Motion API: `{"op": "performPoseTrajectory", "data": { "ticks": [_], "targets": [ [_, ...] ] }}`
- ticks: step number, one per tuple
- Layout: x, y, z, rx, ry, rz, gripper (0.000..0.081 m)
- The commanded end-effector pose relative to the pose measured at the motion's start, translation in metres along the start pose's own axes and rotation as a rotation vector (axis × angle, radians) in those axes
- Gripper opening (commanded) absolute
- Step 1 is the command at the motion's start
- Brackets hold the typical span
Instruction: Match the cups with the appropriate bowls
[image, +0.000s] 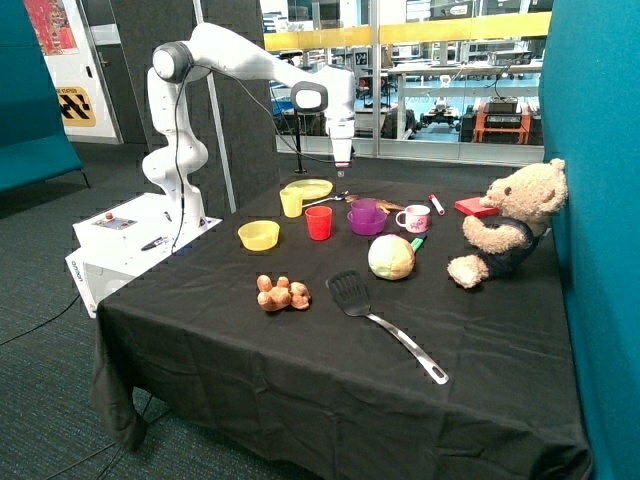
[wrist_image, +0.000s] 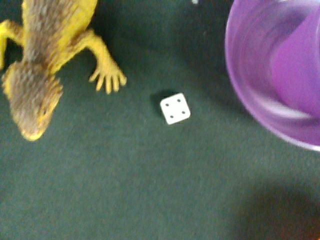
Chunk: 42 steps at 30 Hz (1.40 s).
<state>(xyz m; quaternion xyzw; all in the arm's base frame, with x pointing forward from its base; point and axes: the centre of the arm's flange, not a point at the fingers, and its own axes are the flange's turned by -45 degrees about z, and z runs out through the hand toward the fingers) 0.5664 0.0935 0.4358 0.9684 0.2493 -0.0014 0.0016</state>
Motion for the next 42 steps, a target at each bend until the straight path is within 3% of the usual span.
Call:
{"op": "performPoseTrajectory", "data": {
  "ticks": [1,20,24,27,35,42],
  "targets": [
    [-0.031,-0.013,-0.008,0.0024,0.0035,-0.019,0.0403],
    [-0.095,-0.038,-0.012,0.0023,0.0036,-0.106,0.037],
    [-0.103,-0.038,-0.008,0.0024,0.0036,-0.067,0.0395],
    [-0.105,-0.024,0.0,0.0026,0.0035,0.043,0.0411],
    [-0.106,-0.012,0.005,0.0026,0.0034,0.069,0.0427],
    [-0.119,-0.031,0.003,0.0027,0.0034,0.112,0.0442]
  ]
}}
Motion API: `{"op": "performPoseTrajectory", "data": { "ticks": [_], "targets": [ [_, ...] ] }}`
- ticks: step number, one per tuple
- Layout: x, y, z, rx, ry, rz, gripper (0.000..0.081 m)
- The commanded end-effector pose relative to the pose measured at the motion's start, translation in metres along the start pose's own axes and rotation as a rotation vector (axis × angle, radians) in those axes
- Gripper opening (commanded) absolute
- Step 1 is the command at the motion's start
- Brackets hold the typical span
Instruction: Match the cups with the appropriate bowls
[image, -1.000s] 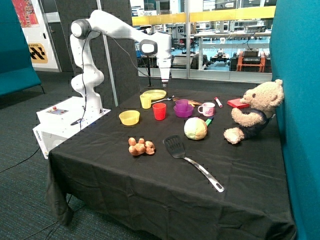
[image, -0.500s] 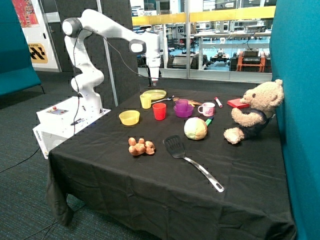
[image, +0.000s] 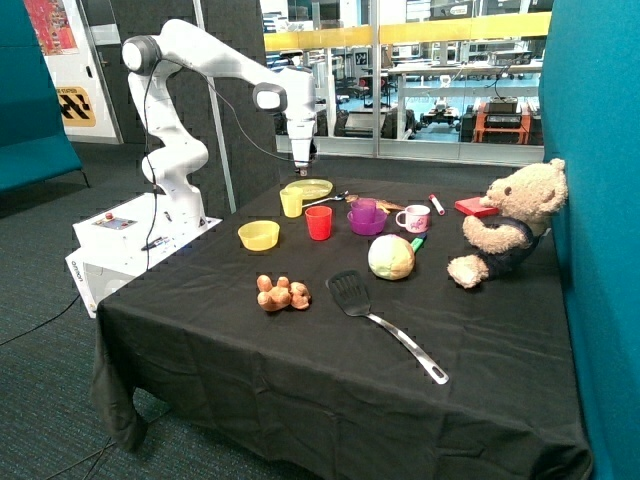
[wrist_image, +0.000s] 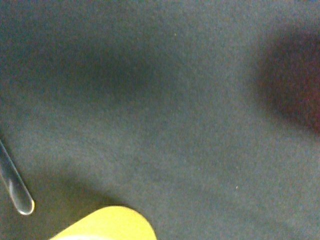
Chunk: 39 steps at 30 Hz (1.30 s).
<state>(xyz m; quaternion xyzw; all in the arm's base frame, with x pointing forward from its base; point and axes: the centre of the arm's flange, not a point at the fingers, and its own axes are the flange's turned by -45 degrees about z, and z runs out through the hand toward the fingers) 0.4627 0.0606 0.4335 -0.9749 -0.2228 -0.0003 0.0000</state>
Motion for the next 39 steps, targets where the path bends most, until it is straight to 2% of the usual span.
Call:
{"op": "performPoseTrajectory", "data": {
  "ticks": [1,9,14,22,33,39],
  "targets": [
    [-0.015,-0.013,0.0,0.0001,-0.0006,0.079,0.0445],
    [-0.011,-0.043,-0.007,0.0,-0.0006,0.164,0.0457],
    [-0.007,-0.049,-0.016,0.0,-0.0006,0.193,0.0458],
    [-0.008,-0.055,-0.026,0.0,-0.0006,0.187,0.0461],
    [-0.018,-0.048,0.005,0.0001,-0.0006,0.111,0.0475],
    [-0.028,-0.047,0.015,0.0001,-0.0006,0.085,0.0481]
  ]
}}
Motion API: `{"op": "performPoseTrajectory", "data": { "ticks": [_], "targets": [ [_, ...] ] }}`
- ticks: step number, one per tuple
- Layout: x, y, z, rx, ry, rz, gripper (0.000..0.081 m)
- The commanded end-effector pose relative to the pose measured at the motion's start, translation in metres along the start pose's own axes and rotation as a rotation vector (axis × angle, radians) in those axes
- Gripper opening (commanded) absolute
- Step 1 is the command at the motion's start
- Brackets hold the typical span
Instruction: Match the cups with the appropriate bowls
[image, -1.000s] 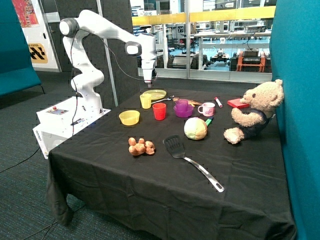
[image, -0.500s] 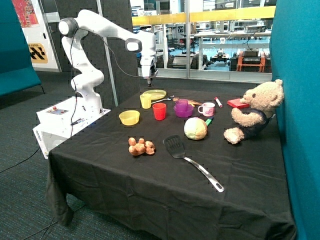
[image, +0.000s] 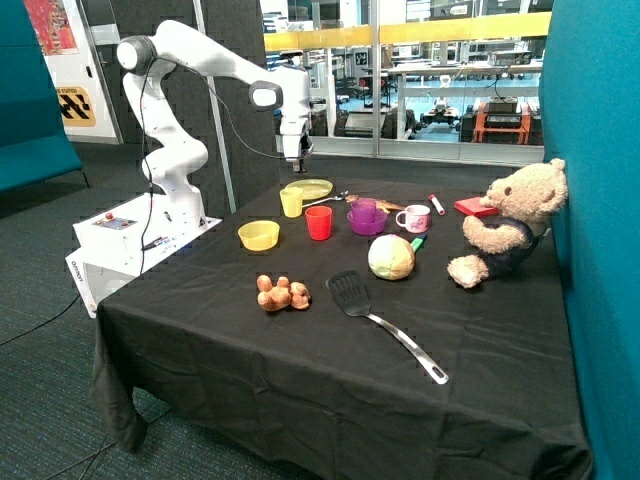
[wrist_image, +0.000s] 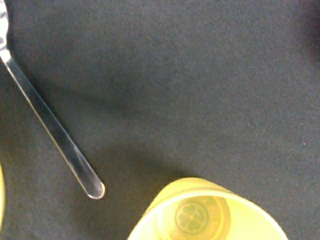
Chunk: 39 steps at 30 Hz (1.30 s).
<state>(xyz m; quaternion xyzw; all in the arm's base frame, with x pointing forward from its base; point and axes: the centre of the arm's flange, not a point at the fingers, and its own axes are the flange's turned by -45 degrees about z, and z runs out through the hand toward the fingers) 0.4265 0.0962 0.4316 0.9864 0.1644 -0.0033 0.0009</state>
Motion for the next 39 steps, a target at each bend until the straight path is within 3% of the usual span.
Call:
{"op": "performPoseTrajectory", "data": {
  "ticks": [1,16,31,39],
  "targets": [
    [-0.013,0.003,0.015,0.0005,0.0069,-0.037,0.0481],
    [-0.033,0.015,0.033,0.0005,0.0069,-0.032,0.0475],
    [-0.028,0.026,0.039,0.0005,0.0069,-0.018,0.0478],
    [-0.041,0.03,0.057,0.0006,0.0069,0.003,0.048]
  ]
}}
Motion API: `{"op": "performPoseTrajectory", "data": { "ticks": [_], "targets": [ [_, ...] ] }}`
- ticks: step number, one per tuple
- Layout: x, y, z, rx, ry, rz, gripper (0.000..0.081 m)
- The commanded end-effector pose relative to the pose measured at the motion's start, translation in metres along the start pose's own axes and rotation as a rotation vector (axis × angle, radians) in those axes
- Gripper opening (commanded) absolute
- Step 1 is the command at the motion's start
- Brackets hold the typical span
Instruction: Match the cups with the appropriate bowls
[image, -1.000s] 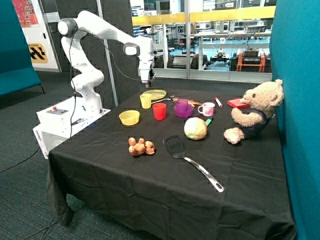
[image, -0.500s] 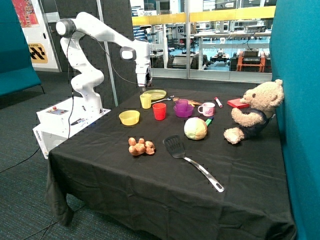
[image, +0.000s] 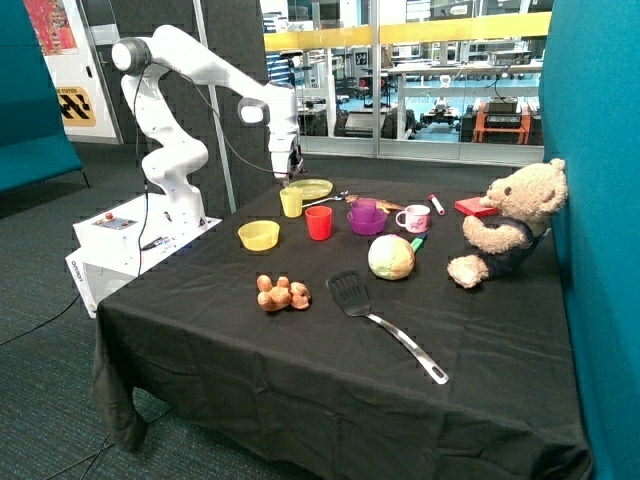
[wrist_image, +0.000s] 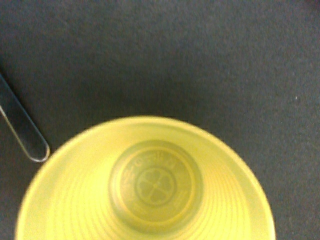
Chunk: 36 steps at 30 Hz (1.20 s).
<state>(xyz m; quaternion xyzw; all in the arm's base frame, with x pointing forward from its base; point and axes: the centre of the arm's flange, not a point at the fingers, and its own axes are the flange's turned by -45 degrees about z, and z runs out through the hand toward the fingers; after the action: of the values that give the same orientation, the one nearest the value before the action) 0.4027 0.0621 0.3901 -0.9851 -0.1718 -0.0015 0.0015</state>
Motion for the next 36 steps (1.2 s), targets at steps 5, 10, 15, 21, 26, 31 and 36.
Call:
{"op": "performPoseTrajectory", "data": {
  "ticks": [5,10,15,21,26,31,36],
  "targets": [
    [-0.011,0.007,0.019,-0.0025,-0.0034,0.02,0.0479],
    [-0.011,0.007,0.02,-0.0025,-0.0034,0.018,0.0478],
    [-0.01,0.008,0.02,-0.0025,-0.0034,0.017,0.0477],
    [-0.009,0.007,0.027,-0.0025,-0.0034,0.018,0.0479],
    [-0.007,0.002,0.034,-0.0025,-0.0034,0.011,0.0479],
    [-0.006,-0.003,0.035,-0.0025,-0.0034,0.001,0.0479],
    [-0.002,-0.005,0.034,-0.0025,-0.0034,-0.004,0.0479]
  ]
}}
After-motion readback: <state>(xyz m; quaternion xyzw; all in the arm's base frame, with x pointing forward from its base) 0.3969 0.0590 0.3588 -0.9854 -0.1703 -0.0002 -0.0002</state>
